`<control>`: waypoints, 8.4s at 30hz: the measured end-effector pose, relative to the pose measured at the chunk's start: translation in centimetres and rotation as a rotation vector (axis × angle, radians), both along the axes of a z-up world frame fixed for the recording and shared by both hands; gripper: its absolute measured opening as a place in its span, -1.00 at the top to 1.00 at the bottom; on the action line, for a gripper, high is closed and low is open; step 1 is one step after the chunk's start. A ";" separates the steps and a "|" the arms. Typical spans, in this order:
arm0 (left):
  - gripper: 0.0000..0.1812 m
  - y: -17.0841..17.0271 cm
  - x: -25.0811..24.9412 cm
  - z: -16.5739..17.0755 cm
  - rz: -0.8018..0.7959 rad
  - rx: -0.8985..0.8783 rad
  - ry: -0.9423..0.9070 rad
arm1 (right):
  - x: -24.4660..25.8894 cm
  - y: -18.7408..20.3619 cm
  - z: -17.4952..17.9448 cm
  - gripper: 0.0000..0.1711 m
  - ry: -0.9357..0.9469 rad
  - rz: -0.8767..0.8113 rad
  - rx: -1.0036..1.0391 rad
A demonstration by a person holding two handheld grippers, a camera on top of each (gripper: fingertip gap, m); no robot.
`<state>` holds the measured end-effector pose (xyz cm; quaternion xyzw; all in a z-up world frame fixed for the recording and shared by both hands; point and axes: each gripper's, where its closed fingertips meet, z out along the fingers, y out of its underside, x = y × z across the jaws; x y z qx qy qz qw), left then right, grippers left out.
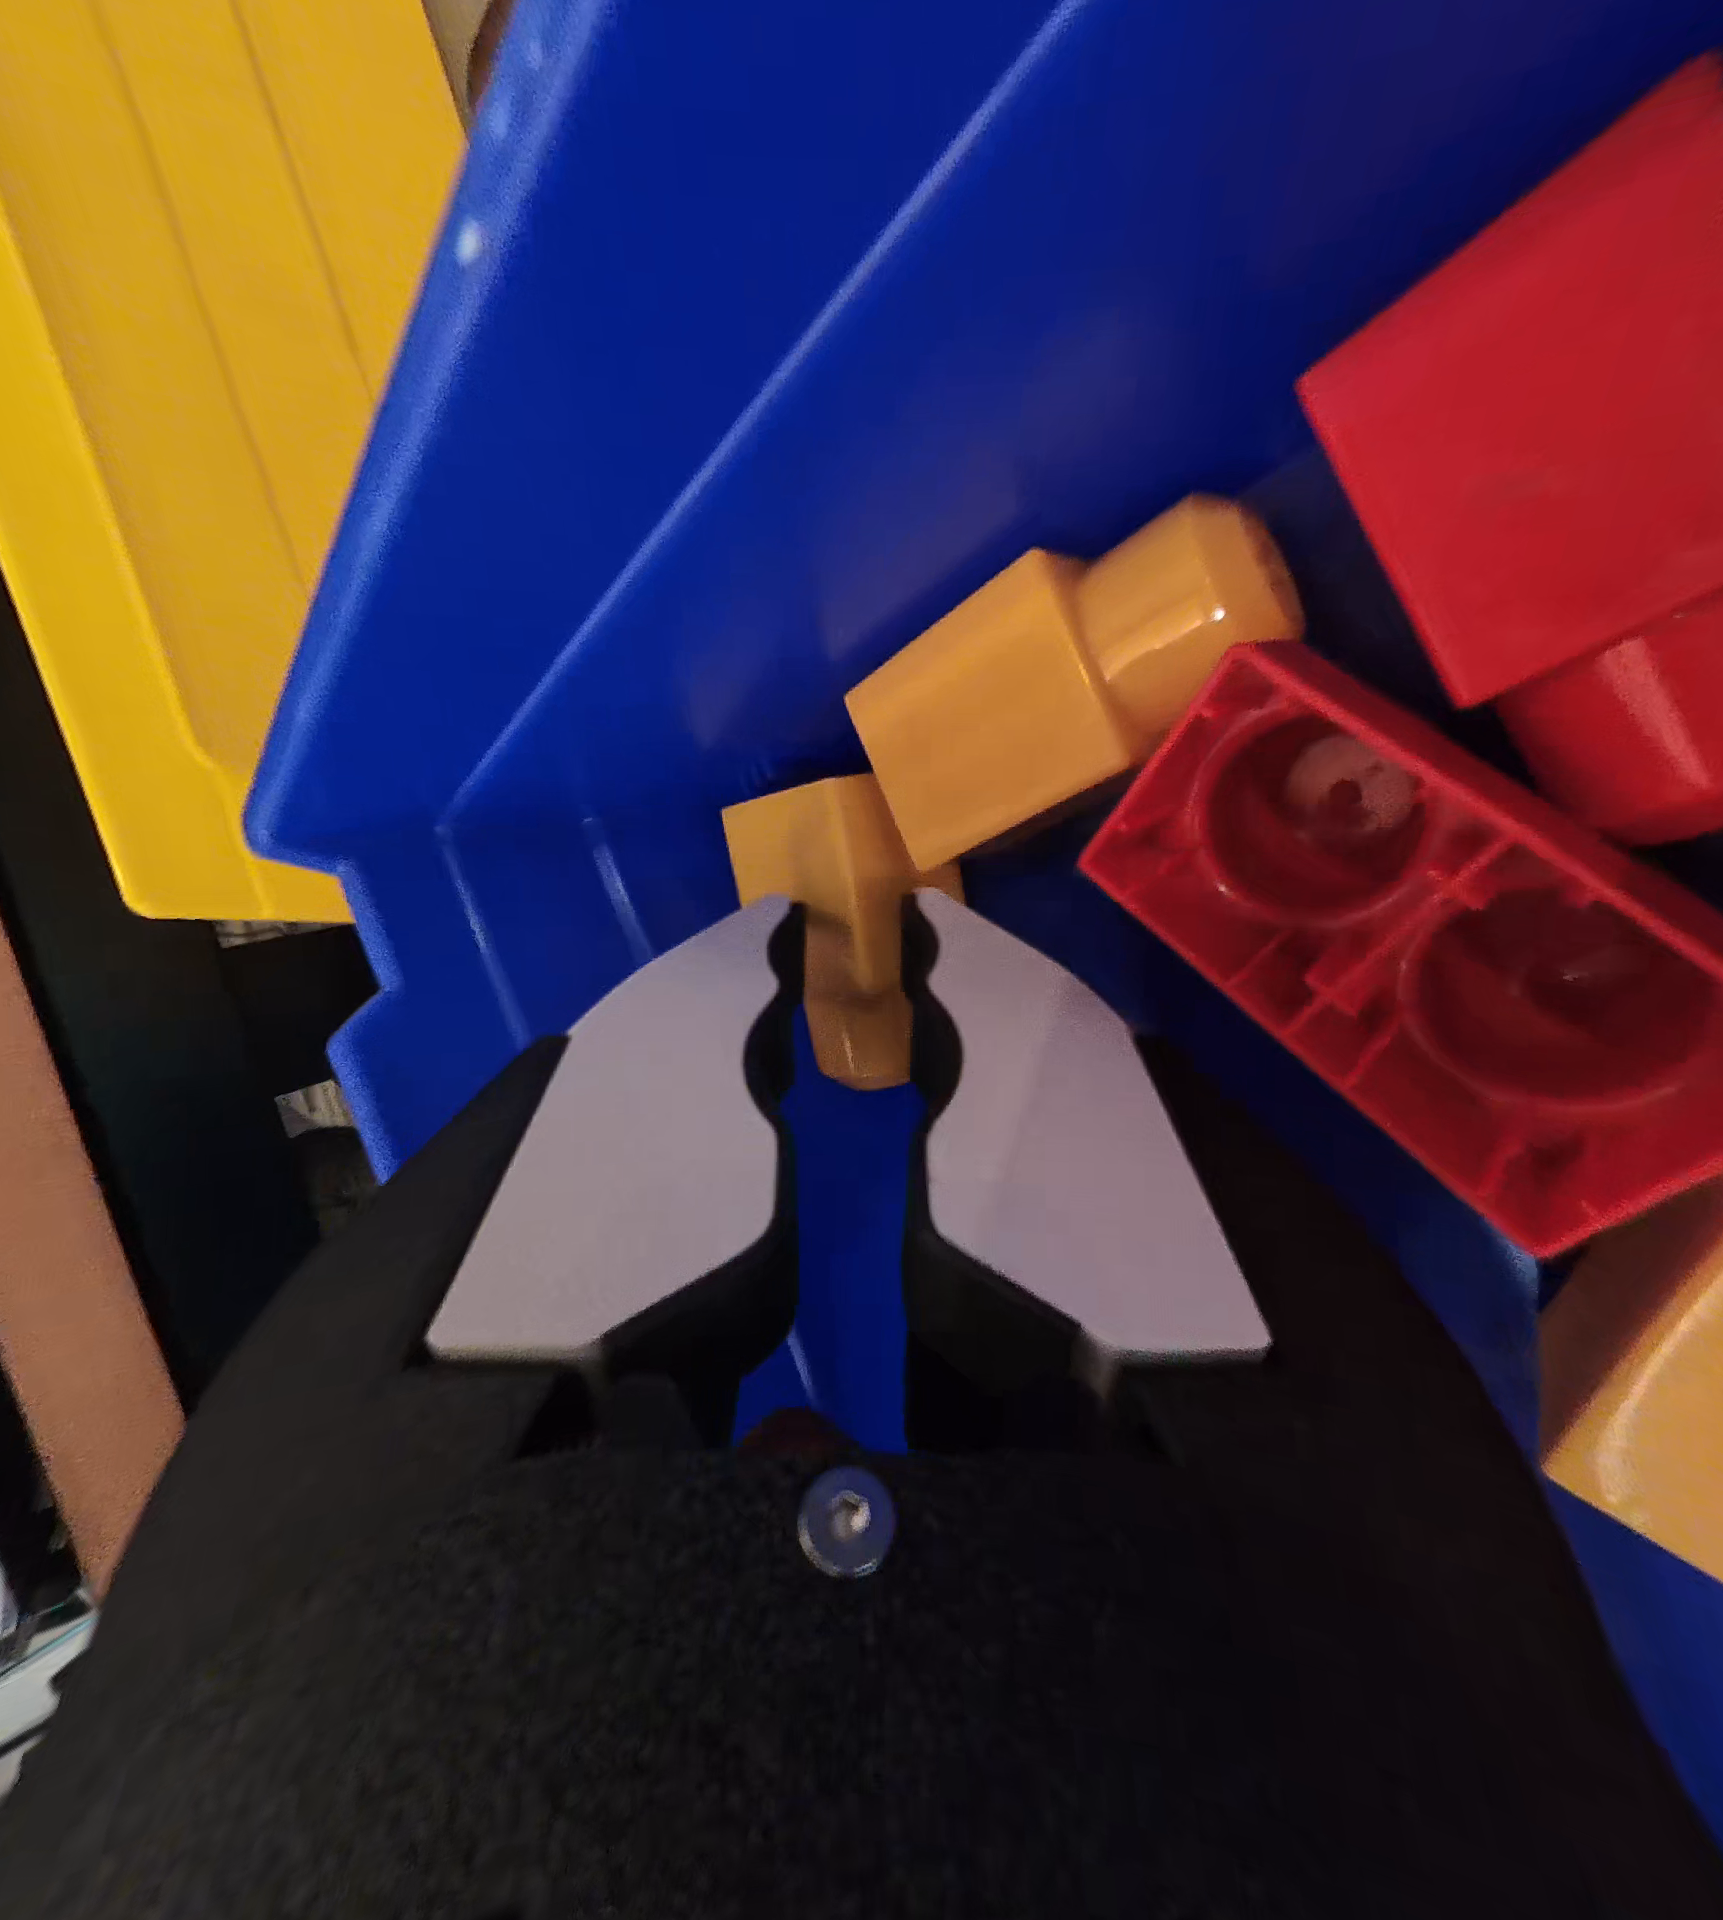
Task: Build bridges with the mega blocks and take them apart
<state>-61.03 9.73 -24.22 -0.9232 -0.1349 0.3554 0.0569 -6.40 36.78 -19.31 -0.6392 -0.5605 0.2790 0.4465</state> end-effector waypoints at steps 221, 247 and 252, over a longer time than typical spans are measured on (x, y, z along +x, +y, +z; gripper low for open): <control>0.35 12.4 34.1 -2.6 -0.035 0.365 -0.461 | -0.2 -2.0 1.0 0.34 0.000 0.075 0.037; 0.53 11.5 39.8 4.8 -0.523 0.912 -0.269 | -2.5 -5.0 1.3 0.37 0.051 0.197 -0.077; 0.54 11.3 40.2 6.4 -0.683 0.943 -0.146 | -4.4 -9.2 4.2 0.29 0.153 0.402 -0.330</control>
